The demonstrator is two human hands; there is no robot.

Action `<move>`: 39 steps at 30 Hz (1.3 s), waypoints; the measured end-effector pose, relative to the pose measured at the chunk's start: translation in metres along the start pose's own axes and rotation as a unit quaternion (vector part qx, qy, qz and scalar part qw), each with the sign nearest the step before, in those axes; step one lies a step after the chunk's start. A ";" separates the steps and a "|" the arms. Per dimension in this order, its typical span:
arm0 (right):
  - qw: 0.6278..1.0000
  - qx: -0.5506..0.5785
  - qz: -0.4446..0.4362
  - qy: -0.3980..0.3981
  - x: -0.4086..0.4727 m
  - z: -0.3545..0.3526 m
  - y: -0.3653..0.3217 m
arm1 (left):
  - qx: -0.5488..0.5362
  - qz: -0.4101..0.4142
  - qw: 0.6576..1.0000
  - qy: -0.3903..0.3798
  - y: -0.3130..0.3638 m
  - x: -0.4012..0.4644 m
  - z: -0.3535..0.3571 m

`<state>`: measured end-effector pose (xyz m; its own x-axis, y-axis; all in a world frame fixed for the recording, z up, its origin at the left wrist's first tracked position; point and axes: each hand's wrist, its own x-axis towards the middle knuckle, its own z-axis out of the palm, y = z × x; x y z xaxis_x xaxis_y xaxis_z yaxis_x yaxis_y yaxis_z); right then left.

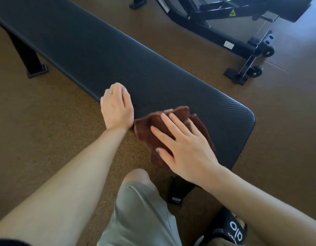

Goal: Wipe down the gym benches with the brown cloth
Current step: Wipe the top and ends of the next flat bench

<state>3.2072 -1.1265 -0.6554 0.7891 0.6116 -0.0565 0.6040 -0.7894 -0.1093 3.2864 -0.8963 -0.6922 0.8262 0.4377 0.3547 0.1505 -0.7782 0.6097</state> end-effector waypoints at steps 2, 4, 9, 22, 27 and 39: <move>1.000 -0.016 0.001 -0.010 -0.039 -0.003 0.010 | 0.001 0.003 1.000 0.001 0.002 -0.002 -0.002; 1.000 -0.021 0.015 -0.016 -0.062 -0.005 0.013 | 0.003 0.004 1.000 0.005 0.004 -0.002 -0.002; 0.999 -0.003 -0.025 -0.021 -0.009 -0.004 0.009 | -0.011 0.002 1.000 0.017 0.000 -0.001 0.003; 0.997 0.009 0.083 -0.008 -0.034 0.000 -0.011 | 0.042 0.008 0.999 0.016 0.008 -0.004 0.002; 0.998 0.031 0.050 -0.013 0.018 -0.009 0.005 | 0.048 0.004 0.999 0.016 0.009 -0.001 0.003; 0.996 0.056 0.066 0.033 0.036 -0.006 0.005 | 0.063 0.003 0.998 0.012 0.007 0.000 0.005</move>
<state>3.2395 -1.1087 -0.6520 0.8691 0.4945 -0.0136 0.4805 -0.8503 -0.2146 3.2901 -0.9041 -0.6917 0.8145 0.4420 0.3759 0.2134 -0.8307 0.5142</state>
